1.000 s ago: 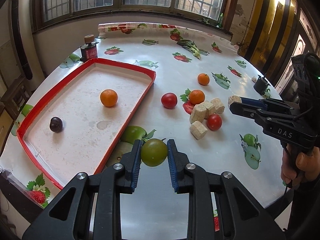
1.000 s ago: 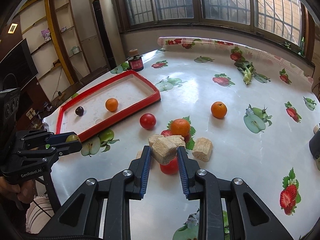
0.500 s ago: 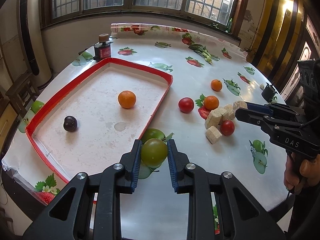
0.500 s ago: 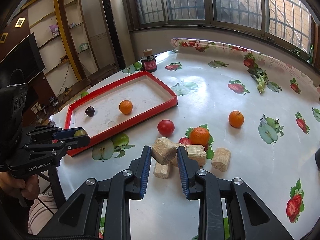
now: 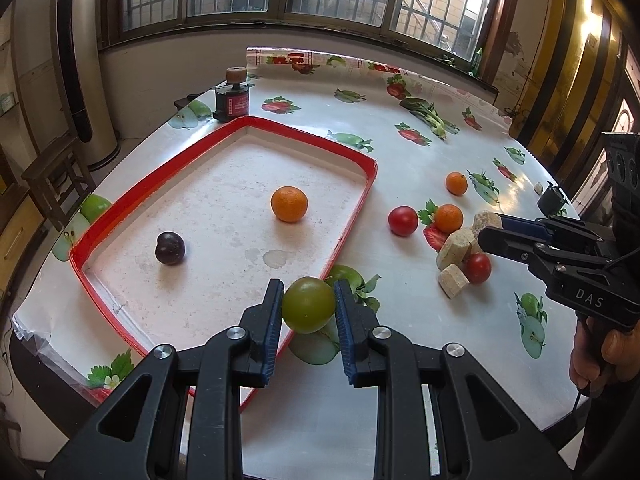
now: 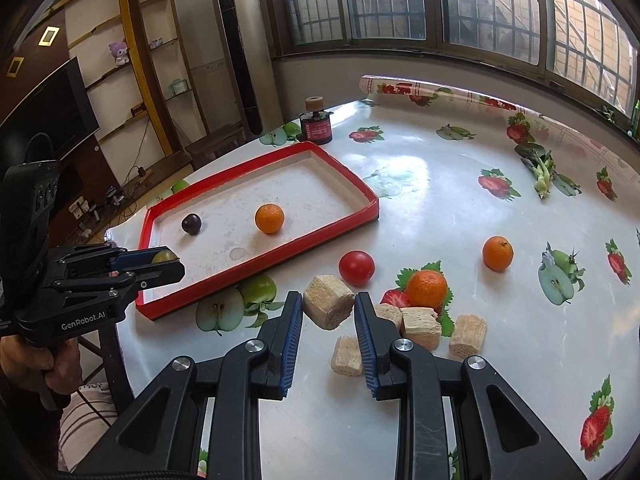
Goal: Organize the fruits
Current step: 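Carry the grape and wooden block over the red tray with both grippers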
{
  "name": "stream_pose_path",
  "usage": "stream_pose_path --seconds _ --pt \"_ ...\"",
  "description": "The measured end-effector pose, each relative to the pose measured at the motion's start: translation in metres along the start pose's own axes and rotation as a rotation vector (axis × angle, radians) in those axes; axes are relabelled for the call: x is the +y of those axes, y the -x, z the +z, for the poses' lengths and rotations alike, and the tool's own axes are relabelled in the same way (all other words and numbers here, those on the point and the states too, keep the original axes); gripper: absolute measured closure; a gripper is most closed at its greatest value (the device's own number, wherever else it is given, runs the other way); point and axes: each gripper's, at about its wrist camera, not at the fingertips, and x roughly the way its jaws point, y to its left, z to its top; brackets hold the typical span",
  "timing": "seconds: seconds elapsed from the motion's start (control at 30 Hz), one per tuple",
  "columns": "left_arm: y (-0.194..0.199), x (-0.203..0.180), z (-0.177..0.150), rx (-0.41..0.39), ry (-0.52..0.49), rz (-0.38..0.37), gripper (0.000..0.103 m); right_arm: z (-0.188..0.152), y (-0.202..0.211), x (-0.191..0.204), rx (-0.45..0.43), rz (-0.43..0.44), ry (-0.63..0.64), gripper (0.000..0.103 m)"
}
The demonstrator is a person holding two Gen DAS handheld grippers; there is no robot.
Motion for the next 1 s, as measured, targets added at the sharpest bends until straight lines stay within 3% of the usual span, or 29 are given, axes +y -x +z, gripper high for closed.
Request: stream_pose_path --seconds 0.53,0.8,1.0 --pt "-0.010 0.035 0.007 0.007 0.061 0.052 0.080 0.028 -0.033 0.015 0.010 0.064 0.009 0.076" --pt "-0.025 0.052 0.015 0.024 0.096 0.058 0.080 0.064 -0.076 0.011 0.041 0.112 -0.048 0.076" --pt "-0.044 0.058 0.023 0.049 0.118 0.060 0.080 0.083 -0.116 0.009 0.081 0.098 -0.072 0.076"
